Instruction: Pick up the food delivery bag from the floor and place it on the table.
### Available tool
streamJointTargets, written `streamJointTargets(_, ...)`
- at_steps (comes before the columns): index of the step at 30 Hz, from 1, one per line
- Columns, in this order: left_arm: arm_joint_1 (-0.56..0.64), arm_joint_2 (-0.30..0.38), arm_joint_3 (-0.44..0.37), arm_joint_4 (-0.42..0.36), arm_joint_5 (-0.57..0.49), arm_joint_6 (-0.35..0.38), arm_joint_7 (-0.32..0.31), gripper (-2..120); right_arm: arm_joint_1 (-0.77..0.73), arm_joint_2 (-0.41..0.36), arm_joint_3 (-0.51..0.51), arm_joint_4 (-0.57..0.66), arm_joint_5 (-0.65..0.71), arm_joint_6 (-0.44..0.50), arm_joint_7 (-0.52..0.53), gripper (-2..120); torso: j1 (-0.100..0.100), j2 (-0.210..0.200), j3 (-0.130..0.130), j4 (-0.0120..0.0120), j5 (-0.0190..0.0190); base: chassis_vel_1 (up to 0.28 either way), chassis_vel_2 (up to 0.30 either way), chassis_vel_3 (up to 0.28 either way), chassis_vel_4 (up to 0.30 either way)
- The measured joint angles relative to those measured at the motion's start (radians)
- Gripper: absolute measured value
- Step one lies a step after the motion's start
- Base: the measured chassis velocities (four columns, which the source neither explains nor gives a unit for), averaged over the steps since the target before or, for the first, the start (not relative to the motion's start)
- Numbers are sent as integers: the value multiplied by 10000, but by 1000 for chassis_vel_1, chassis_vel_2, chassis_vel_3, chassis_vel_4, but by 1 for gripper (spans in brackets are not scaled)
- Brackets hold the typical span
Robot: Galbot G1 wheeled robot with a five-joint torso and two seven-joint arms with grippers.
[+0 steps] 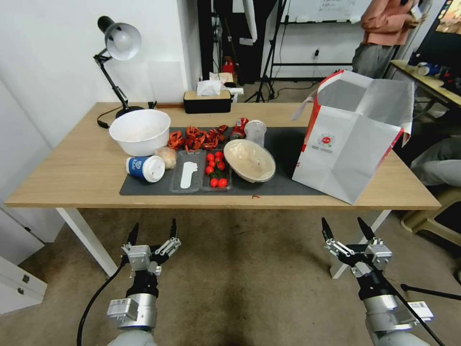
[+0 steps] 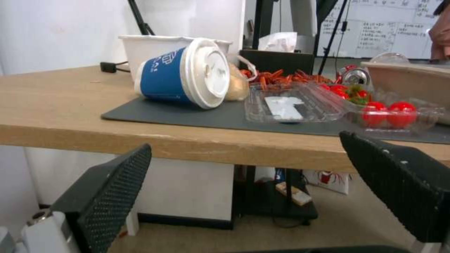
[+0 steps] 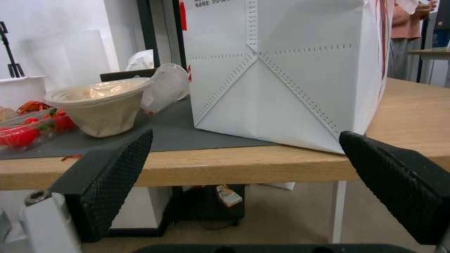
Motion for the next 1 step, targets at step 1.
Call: streamJointTargets(1,0,0,0,0,0,0,0,100,0,0,0,0,0,0,0,100,0,0,0,0,0,0,0,0,0)
